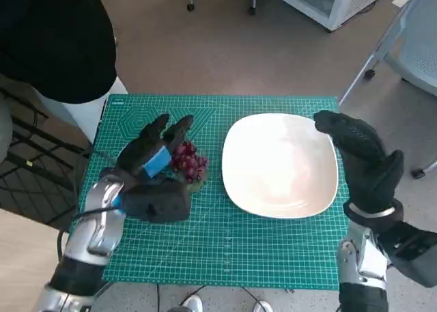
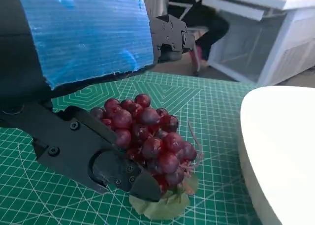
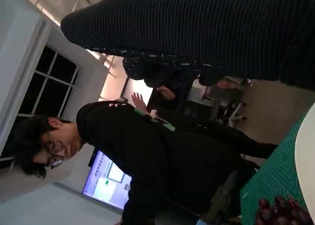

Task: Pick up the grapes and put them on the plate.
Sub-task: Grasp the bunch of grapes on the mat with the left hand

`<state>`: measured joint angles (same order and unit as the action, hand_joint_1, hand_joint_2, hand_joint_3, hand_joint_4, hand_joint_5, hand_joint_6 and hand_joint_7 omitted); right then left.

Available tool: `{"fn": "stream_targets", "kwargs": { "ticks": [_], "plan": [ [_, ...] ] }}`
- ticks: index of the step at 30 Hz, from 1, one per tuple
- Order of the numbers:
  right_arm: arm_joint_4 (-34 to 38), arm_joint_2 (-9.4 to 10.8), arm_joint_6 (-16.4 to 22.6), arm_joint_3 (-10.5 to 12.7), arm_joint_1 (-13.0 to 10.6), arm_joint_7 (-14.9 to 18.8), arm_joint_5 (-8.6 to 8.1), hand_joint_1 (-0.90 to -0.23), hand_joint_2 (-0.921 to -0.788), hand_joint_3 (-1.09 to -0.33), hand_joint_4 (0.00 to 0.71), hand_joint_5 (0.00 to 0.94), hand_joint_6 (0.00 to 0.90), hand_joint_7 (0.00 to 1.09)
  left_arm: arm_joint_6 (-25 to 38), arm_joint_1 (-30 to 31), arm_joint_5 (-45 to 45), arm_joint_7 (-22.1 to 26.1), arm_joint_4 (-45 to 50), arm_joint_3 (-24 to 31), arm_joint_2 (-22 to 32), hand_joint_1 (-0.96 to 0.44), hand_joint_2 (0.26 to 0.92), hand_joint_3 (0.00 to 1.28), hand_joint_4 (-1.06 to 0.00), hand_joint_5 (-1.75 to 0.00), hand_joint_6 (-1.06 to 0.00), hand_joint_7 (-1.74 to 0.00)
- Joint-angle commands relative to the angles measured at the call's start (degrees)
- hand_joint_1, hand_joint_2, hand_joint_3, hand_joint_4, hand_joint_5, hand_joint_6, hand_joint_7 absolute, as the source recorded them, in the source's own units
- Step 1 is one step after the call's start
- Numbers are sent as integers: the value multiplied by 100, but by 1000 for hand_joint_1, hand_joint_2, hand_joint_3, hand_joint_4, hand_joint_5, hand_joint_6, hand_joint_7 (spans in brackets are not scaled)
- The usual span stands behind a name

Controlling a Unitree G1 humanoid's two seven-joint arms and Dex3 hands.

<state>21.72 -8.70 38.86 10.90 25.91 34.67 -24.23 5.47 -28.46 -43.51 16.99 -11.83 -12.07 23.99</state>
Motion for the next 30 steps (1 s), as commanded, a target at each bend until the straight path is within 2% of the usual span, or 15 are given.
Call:
{"fn": "stream_targets", "kwargs": {
  "ticks": [1,8,21,30],
  "plan": [
    [14,-17,-84,-9,-116,-21,55,-495,-921,-562,204,0,22,376,148,-306,-106,-54,-307,-220,29,-467,693,0,1,1,-86,-9],
    [49,-29,-76,-5,-88,-24,72,-494,-921,-561,202,0,19,382,253,-900,-189,-188,-1284,-571,-113,-452,694,0,1,1,-86,-6],
    [51,-44,-85,13,-91,-36,107,-492,-921,-562,201,1,14,390,197,-2084,-138,-652,-3651,-1126,-520,-412,693,0,1,1,-88,-3],
    [35,-34,-81,21,-104,-43,132,-491,-921,-562,201,1,12,395,120,-2394,30,-763,-4354,-1257,-636,-399,693,0,1,1,-88,-2]
  ]
}}
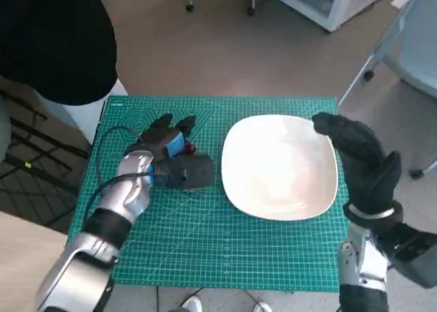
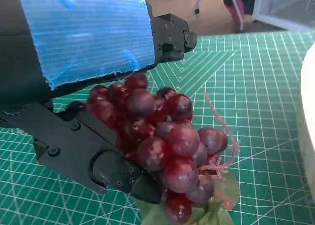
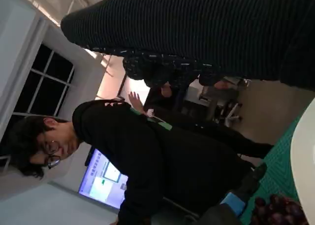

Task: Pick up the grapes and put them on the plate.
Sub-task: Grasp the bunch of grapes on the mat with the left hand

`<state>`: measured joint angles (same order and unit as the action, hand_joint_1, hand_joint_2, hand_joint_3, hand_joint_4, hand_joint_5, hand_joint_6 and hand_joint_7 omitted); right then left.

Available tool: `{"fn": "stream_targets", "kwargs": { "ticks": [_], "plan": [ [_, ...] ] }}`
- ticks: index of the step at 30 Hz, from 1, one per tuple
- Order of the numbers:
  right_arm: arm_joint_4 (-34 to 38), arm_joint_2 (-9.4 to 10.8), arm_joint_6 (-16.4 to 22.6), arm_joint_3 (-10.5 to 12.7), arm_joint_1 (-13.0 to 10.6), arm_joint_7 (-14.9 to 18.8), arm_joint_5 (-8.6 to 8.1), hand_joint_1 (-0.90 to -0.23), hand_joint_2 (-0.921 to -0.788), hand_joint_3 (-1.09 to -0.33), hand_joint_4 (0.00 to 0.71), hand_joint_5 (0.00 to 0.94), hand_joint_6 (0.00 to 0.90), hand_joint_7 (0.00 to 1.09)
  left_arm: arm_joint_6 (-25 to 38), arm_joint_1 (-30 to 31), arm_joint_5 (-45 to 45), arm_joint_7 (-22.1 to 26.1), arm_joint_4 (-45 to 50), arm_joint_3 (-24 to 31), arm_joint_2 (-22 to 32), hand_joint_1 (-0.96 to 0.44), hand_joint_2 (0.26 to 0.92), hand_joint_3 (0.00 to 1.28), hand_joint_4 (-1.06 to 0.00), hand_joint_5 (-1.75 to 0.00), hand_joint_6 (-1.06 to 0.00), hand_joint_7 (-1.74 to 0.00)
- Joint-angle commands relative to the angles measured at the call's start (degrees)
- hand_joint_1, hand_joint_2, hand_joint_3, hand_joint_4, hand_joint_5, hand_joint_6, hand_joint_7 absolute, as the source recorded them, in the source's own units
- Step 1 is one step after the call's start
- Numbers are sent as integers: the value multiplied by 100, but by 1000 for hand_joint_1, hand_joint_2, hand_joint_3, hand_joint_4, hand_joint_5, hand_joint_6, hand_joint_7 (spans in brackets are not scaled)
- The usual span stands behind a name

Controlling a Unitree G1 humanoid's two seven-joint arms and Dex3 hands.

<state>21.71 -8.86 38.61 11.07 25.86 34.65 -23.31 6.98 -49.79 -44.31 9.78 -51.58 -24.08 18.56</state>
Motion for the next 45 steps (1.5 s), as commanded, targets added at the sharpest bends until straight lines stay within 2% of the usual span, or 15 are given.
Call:
{"fn": "stream_targets", "kwargs": {
  "ticks": [1,5,9,27,34,37,38,39,41,42,43,45],
  "plan": [
    [28,-20,-52,6,-108,-47,46,-490,-921,-562,201,1,12,396,1,-344,160,32,-604,-51,-158,-390,693,0,1,1,-88,-2],
    [7,-36,-25,24,-140,-72,77,-488,-921,-562,202,1,11,397,70,-596,397,350,-1409,-1,-385,-328,692,1,1,1,-88,-1],
    [25,-42,-9,40,-136,-81,95,-488,-921,-560,203,1,11,398,-17,-668,486,372,-1695,-70,-437,-282,694,1,1,1,-90,-2],
    [77,-35,-10,25,-73,-139,165,-482,-921,-561,203,1,11,399,-42,-727,642,324,-1976,-222,-449,-198,718,7,-2,0,-171,-25],
    [68,-36,-34,6,-47,-147,167,-481,-921,-563,203,1,11,400,-104,-707,643,242,-1965,-302,-411,-163,725,7,-55,-16,-235,-34],
    [69,-35,-38,0,-40,-142,163,-481,-921,-563,203,1,10,401,-137,-705,616,179,-1966,-350,-406,-141,735,8,-116,-22,-282,-34],
    [71,-35,-39,-2,-37,-140,161,-481,-921,-563,203,1,10,401,-147,-702,607,146,-1961,-365,-404,-129,741,9,-170,-31,-306,-33],
    [73,-35,-40,-3,-35,-137,159,-481,-921,-563,203,0,10,401,-157,-697,595,100,-1954,-383,-403,-116,747,9,-235,-41,-331,-33],
    [75,-35,-43,-6,-30,-132,154,-481,-921,-564,202,0,9,401,-179,-681,558,-14,-1941,-433,-399,-79,763,10,-459,-99,-407,-35],
    [75,-35,-43,-7,-29,-129,151,-481,-921,-564,202,0,9,402,-190,-670,535,-81,-1937,-464,-397,-43,775,12,-553,-173,-446,-37],
    [77,-35,-44,-7,-28,-125,147,-481,-921,-564,202,0,9,402,-203,-657,508,-156,-1932,-500,-393,20,797,13,-639,-319,-493,-42],
    [84,-37,-44,-7,-24,-116,139,-481,-921,-564,202,0,9,402,-230,-627,454,-317,-1921,-576,-383,179,851,29,-689,-711,-593,-66]
  ]
}}
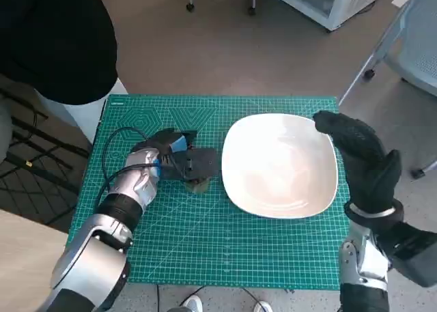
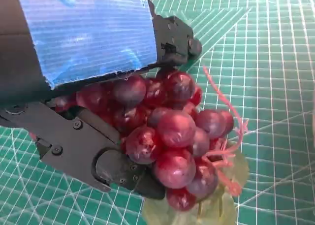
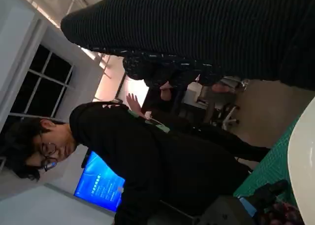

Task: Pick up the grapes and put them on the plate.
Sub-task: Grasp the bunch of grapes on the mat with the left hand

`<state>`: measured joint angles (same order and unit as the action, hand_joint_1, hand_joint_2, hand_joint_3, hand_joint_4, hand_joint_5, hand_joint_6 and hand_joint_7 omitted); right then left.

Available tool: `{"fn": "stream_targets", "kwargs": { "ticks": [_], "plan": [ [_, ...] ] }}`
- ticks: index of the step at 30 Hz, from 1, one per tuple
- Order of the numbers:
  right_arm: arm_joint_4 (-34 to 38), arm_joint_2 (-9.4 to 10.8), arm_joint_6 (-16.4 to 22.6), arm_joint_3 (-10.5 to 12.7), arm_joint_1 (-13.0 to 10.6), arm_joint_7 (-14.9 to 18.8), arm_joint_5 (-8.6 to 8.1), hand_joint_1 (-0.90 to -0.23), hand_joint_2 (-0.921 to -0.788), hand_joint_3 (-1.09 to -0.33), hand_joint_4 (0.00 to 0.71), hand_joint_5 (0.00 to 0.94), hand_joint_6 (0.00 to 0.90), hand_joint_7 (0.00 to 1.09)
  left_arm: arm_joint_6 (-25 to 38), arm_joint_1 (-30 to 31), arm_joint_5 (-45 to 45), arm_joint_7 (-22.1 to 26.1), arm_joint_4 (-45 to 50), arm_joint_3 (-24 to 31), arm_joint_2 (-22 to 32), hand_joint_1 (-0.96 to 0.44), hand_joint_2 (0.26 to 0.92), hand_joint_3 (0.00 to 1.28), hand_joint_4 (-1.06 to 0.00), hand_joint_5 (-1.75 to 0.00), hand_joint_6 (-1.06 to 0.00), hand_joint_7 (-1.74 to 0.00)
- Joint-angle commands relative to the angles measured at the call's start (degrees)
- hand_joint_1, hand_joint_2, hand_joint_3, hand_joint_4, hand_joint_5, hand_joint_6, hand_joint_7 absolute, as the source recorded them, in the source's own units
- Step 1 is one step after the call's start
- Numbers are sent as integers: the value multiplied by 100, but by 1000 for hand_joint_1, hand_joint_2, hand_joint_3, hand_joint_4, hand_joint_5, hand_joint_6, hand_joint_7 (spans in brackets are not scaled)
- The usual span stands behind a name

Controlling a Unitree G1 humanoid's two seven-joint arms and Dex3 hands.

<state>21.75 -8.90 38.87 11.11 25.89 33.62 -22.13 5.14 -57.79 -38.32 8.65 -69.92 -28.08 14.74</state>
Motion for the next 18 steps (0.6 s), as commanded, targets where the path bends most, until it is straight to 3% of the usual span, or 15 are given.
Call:
{"fn": "stream_targets", "kwargs": {
  "ticks": [1,3,7,8,12,18],
  "plan": [
    [85,-34,-70,-9,-24,-9,16,-481,-921,-564,202,0,9,402,-60,189,-170,-284,-83,-213,6,245,875,42,-688,-888,-641,-82],
    [96,-33,-69,-9,-18,-3,10,-481,-921,-563,203,0,9,403,-92,215,-205,-419,-78,-268,19,291,899,80,-657,-1098,-703,-170],
    [118,-34,-58,-5,-13,8,1,-479,-921,-562,203,1,9,403,-179,247,-254,-595,-70,-339,52,104,916,161,-568,-1327,-587,-861],
    [124,-35,-54,-4,-12,11,-1,-479,-921,-562,203,1,9,403,-195,248,-258,-619,-72,-350,59,75,917,171,-560,-1370,-566,-940],
    [138,-33,-48,-3,-7,14,-4,-479,-921,-561,204,1,10,403,-236,244,-241,-661,-77,-362,85,19,920,184,-552,-1438,-531,-1089],
    [142,-38,-44,4,-7,15,-11,-481,-921,-562,203,0,9,403,-253,227,-232,-650,-77,-373,104,4,920,185,-568,-1424,-505,-1157]
  ]
}}
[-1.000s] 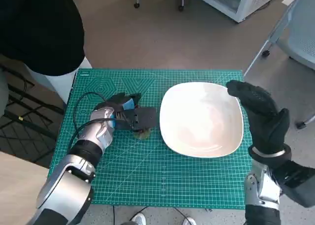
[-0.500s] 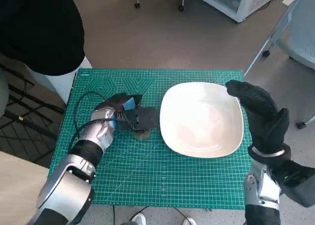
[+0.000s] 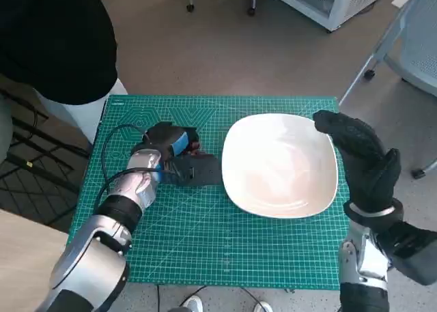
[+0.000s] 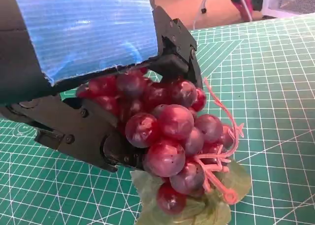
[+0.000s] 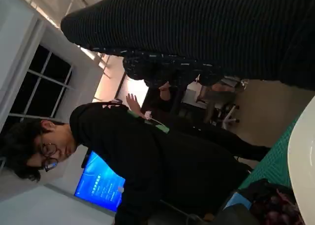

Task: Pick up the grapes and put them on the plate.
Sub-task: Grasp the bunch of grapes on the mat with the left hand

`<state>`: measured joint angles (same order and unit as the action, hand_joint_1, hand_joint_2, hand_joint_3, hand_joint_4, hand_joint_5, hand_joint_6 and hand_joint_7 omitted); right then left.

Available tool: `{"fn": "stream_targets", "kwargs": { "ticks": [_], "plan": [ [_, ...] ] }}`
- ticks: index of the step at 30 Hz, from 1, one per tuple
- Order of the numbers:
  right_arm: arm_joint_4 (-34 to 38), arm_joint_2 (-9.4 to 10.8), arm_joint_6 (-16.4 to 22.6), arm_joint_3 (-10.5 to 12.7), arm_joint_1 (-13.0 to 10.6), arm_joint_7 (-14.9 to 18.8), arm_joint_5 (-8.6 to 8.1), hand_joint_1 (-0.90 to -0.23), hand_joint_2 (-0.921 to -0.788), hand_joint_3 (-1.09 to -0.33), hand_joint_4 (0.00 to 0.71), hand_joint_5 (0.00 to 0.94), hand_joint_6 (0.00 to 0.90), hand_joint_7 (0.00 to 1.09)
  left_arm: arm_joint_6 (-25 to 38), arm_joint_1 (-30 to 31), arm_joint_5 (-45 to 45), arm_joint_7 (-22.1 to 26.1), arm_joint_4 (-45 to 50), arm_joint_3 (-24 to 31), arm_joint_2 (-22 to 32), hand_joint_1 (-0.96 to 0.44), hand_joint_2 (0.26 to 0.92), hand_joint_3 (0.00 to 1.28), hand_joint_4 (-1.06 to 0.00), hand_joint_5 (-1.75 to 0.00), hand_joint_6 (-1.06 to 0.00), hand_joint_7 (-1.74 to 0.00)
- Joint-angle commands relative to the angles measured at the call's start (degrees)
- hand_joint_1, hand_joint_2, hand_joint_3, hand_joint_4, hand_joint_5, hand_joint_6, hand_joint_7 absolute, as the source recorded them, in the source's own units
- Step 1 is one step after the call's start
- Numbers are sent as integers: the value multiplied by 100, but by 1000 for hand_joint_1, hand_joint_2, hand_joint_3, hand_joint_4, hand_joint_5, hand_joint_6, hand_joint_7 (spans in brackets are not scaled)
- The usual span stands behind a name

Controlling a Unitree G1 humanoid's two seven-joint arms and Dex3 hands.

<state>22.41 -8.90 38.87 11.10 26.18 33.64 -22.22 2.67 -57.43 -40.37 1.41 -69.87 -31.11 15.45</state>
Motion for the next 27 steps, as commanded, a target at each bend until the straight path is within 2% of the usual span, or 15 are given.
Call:
{"fn": "stream_targets", "kwargs": {
  "ticks": [1,12,27],
  "plan": [
    [77,-39,-43,6,-35,12,-3,-481,-921,-562,203,0,9,403,-11,188,-30,76,-83,-75,35,3,920,185,-570,-1421,-503,-1163],
    [42,-25,-57,1,-33,-3,-12,-482,-921,-561,204,1,10,404,-61,173,2,78,-118,-62,49,1,921,195,-578,-1399,-468,-1208],
    [69,-8,-22,13,-15,-14,-14,-486,-921,-561,204,0,9,405,-109,144,91,105,-143,15,68,1,921,194,-565,-1382,-474,-1237]
  ]
}}
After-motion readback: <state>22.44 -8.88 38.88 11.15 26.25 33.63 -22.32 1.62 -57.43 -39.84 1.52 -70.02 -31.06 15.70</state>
